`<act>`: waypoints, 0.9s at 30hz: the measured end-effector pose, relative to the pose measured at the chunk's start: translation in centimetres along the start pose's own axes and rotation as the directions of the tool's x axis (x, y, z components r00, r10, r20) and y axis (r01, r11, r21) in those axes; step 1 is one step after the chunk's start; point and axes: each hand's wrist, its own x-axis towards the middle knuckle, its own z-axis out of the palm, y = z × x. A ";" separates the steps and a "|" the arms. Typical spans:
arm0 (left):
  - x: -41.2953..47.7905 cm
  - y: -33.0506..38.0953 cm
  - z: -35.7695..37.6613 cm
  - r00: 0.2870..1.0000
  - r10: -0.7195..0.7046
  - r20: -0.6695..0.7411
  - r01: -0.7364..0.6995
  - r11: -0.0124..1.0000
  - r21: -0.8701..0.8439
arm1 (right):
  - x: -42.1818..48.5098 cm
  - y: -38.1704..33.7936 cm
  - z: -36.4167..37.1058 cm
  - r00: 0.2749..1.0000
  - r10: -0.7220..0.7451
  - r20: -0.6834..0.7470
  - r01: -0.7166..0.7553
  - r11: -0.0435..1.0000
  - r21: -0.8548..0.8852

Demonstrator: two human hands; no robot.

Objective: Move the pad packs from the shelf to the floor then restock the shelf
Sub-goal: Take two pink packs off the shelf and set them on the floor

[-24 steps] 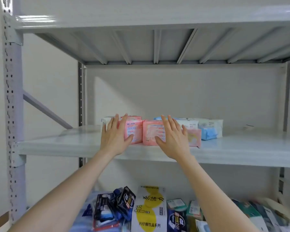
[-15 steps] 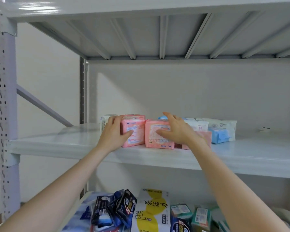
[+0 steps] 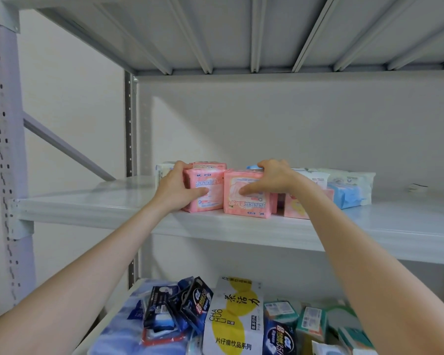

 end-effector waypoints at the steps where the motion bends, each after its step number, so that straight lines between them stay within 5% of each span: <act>1: -0.1 -0.1 0.1 1.000 -0.011 0.002 0.011 0.999 -0.037 | -0.1 -0.2 -0.1 1.000 -0.003 0.002 0.003 1.000 -0.010; 8: -0.6 -1.0 -0.7 0.983 -0.180 -0.023 0.160 0.919 -0.362 | -1.3 -1.2 -0.5 0.994 -0.099 -0.040 0.100 0.995 0.001; 14: -1.4 -0.6 -2.4 0.978 -0.177 0.111 0.207 0.890 -0.405 | -2.5 -2.5 -1.0 0.985 -0.158 -0.071 0.152 0.985 -0.080; 21: -3.9 0.3 -4.0 0.987 -0.123 0.102 0.152 0.920 -0.362 | -5.6 -3.5 -0.3 0.955 -0.181 -0.235 0.149 0.978 -0.146; 27: -7.4 0.5 -4.3 0.995 -0.102 0.021 0.100 0.879 -0.467 | -9.3 -3.9 1.0 0.902 -0.081 -0.424 0.107 0.994 0.038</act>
